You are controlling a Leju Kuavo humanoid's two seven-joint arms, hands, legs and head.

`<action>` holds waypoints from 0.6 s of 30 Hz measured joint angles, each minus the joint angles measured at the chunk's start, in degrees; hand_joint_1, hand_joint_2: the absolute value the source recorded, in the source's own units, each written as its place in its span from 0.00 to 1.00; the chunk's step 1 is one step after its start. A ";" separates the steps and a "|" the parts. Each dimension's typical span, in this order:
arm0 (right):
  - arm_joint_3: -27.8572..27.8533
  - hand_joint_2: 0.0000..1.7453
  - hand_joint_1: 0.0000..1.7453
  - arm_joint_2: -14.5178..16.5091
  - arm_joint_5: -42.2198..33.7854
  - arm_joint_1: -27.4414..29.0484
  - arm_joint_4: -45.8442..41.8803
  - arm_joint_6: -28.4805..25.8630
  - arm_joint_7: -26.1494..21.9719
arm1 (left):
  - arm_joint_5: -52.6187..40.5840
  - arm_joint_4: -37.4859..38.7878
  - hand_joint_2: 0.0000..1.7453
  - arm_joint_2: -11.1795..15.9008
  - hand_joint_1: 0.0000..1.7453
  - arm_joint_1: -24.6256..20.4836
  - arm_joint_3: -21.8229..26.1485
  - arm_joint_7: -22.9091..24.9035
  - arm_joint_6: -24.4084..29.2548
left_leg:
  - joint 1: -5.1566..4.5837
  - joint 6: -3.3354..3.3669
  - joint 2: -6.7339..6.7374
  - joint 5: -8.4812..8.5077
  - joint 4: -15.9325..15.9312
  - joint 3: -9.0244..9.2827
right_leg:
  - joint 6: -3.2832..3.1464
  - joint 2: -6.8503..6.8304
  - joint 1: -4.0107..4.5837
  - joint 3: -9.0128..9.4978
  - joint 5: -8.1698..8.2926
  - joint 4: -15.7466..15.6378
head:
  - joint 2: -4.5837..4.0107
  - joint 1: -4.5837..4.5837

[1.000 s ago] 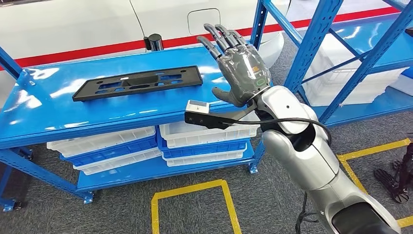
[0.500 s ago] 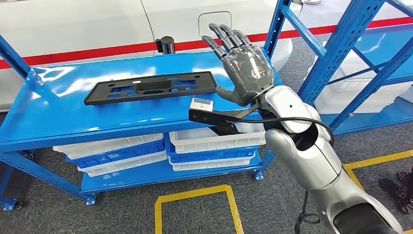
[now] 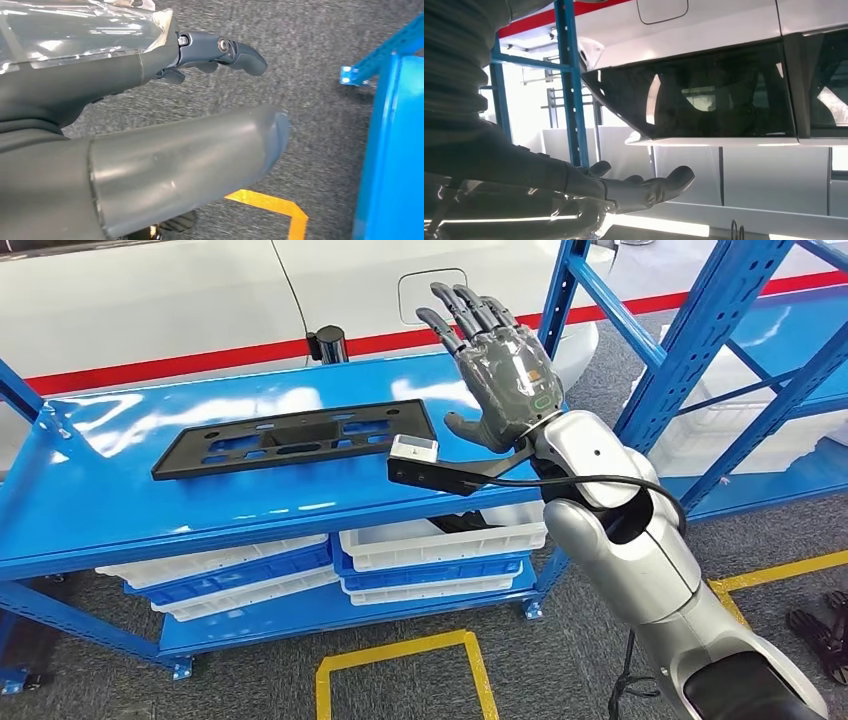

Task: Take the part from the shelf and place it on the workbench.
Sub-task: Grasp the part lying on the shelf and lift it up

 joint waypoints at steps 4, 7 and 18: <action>-0.08 1.00 0.00 0.08 0.14 -0.18 0.09 -0.16 0.08 | 0.07 -0.04 0.00 -0.04 0.00 -0.14 0.00 0.16 0.24 | -0.62 1.43 -0.18 -0.10 -3.34 1.80 | 1.39 0.02 0.26 0.26 -0.69 -0.39 | 0.01 -0.09; -0.26 1.00 0.00 0.07 0.27 -0.23 0.16 -0.46 0.11 | 0.08 -0.14 0.00 -0.07 0.00 -0.22 0.03 0.16 0.34 | -0.51 2.72 -0.22 -0.29 -4.11 2.90 | 1.72 -0.15 0.24 -1.65 -2.50 3.63 | 0.01 -0.02; -0.17 1.00 0.00 0.19 0.48 0.44 0.80 -0.76 0.13 | 0.15 -0.15 0.00 -0.03 0.00 -0.35 0.05 0.45 0.36 | -1.54 2.59 -0.92 -3.72 -3.97 6.21 | 1.45 -0.15 1.07 -3.81 3.54 -0.05 | 0.00 -0.02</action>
